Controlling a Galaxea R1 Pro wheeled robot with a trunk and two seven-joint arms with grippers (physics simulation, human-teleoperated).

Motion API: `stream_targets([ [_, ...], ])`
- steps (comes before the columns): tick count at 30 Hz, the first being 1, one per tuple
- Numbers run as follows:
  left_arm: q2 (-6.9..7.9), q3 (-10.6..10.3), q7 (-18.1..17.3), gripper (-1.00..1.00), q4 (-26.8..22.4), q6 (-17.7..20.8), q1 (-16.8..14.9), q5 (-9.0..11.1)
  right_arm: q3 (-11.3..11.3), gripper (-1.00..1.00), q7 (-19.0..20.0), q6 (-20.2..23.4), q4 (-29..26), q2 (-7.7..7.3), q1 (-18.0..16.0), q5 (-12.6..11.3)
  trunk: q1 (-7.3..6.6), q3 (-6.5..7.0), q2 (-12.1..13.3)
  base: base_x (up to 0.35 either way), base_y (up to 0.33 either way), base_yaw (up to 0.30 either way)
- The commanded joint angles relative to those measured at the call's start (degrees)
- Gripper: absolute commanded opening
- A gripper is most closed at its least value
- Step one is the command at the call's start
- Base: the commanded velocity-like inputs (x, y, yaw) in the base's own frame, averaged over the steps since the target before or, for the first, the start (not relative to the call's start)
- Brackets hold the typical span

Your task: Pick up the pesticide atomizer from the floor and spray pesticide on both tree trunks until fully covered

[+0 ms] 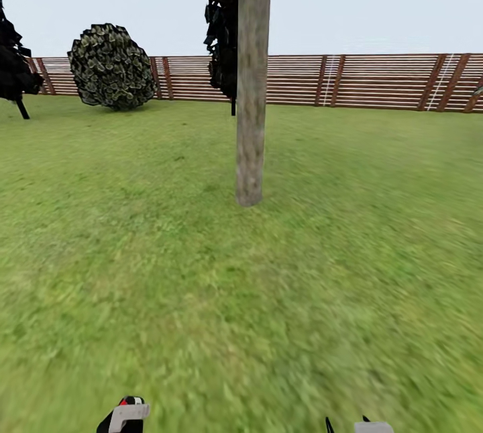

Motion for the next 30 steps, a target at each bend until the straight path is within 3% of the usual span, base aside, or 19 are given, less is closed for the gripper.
stream_targets([
  [1,-0.01,0.1,0.0,-1.0,0.0,-0.2,0.0,0.0,0.0,1.0,0.0,-0.2,0.0,-0.01,0.0,0.0,0.03,-0.05,0.0,0.339,0.0,0.0],
  [30,0.0,0.1,0.0,-1.0,0.0,-0.2,0.0,0.0,0.0,1.0,0.0,-0.2,0.0,-0.01,0.0,0.0,0.03,-0.05,0.0,0.339,0.0,0.0],
])
